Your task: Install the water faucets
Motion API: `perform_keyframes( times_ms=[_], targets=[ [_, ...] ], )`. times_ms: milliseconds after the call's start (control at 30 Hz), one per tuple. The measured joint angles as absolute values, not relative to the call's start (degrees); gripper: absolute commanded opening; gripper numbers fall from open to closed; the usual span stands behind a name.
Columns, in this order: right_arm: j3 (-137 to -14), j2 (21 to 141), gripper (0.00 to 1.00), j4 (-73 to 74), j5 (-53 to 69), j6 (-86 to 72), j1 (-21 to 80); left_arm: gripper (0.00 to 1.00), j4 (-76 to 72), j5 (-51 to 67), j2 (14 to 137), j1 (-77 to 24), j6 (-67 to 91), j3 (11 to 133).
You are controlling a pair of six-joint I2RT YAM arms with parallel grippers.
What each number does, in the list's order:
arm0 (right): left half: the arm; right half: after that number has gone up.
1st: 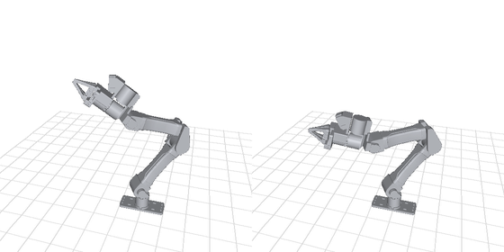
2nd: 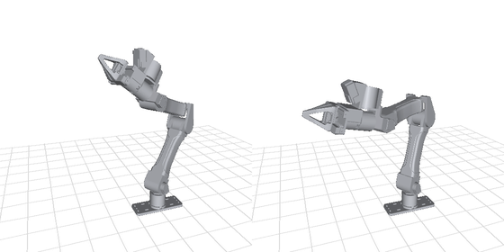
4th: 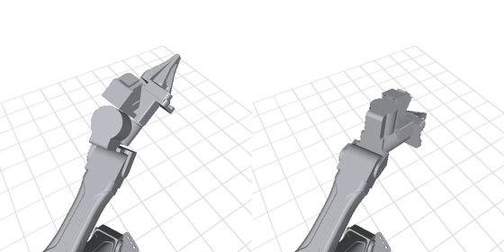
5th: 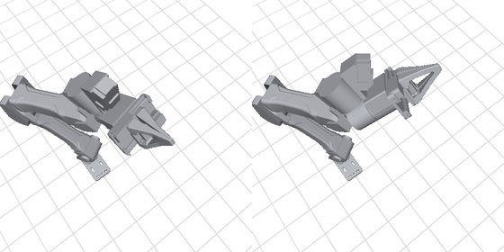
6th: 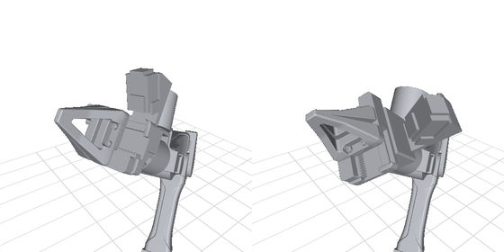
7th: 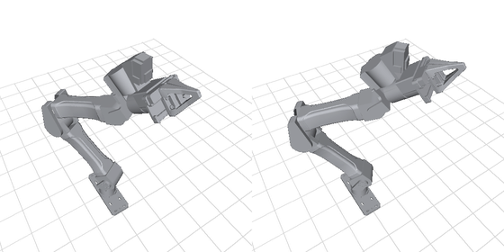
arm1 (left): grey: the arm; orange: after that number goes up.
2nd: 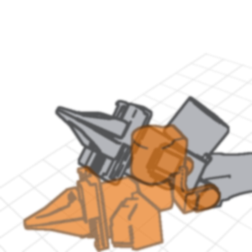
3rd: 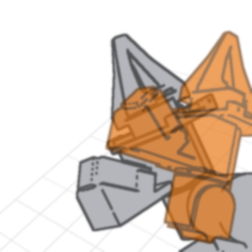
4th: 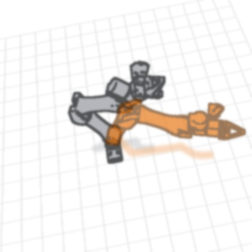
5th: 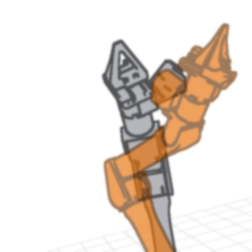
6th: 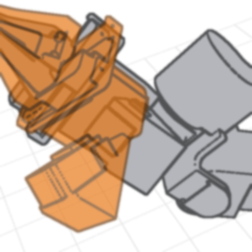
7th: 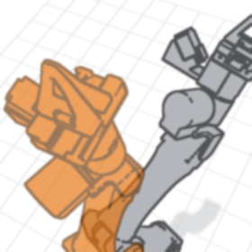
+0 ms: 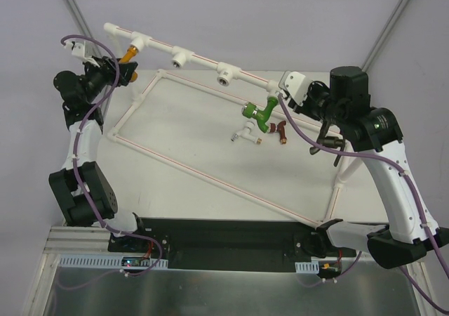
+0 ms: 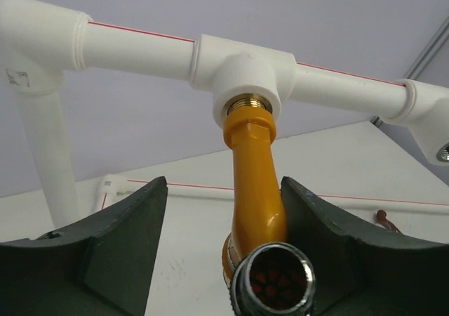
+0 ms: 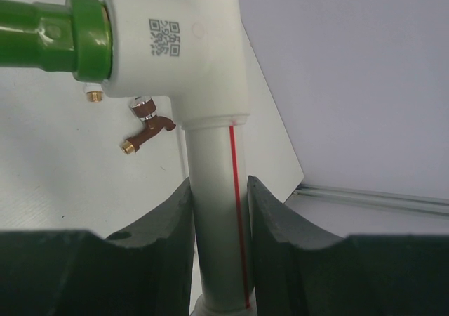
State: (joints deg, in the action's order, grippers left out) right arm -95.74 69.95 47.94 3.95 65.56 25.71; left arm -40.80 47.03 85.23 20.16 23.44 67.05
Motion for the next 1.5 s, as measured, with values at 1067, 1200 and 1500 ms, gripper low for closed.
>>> perform_keyframes(
  times_ms=[1067,1200,1500],
  targets=[
    [-95.9,70.2,0.02,48.8,2.5,66.1,25.0,0.37,-11.4,24.2,76.1,6.7,-30.7,72.2],
    [-96.1,70.2,0.03,48.8,3.0,66.0,25.1,0.8,-13.5,20.3,75.2,5.6,-33.7,72.3],
    [-96.2,70.2,0.65,48.5,3.4,63.7,25.6,0.99,-12.8,11.8,67.1,4.5,-26.0,68.7]
  ],
)
